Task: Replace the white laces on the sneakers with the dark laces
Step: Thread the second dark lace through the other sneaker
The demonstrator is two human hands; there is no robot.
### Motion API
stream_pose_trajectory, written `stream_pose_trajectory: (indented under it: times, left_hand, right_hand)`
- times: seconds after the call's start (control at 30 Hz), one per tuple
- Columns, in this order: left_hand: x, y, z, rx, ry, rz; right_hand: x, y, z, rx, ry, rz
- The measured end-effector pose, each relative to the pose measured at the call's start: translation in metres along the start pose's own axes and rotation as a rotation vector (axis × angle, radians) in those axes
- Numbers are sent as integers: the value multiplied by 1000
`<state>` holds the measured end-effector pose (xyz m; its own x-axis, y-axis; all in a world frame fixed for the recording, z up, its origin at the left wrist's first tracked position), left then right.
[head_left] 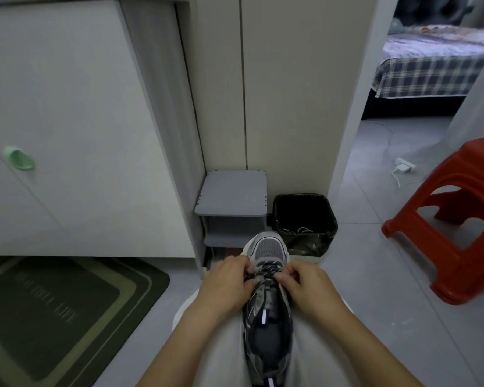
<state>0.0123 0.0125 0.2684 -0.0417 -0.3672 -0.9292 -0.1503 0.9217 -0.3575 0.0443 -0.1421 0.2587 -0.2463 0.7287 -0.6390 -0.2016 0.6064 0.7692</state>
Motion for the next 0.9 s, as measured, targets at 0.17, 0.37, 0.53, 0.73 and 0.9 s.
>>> stream_pose_trajectory:
  times: [0.17,0.37,0.53,0.73,0.9]
  left_hand:
    - [9,1,7,98,55,-51]
    - [5,7,7,180,20,-34]
    - [-21,2,6,204,-145,-57]
    - [-67,-3,8,239,-203,-9]
    - [-70,33,3,150,-217,-74]
  right_hand:
    - [-8,21,1,-221,68,-223]
    - [-10,43,9,-353,150,-494]
    - [-6,61,16,-373,128,-469]
    - [-8,87,27,-306,7,-297]
    - [-28,75,33,-87,-77,158]
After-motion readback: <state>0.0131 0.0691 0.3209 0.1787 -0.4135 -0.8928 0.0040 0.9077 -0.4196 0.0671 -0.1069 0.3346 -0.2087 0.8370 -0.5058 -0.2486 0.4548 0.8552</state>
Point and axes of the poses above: each hand's wrist, its own z-axis towards the middle knuckle, its own x-axis out of the palm, y = z × x, the point moved 8 cm from there along z, towards the middle knuckle, and after that the axes turned 5 degrees about z, right-handed, at the moved point
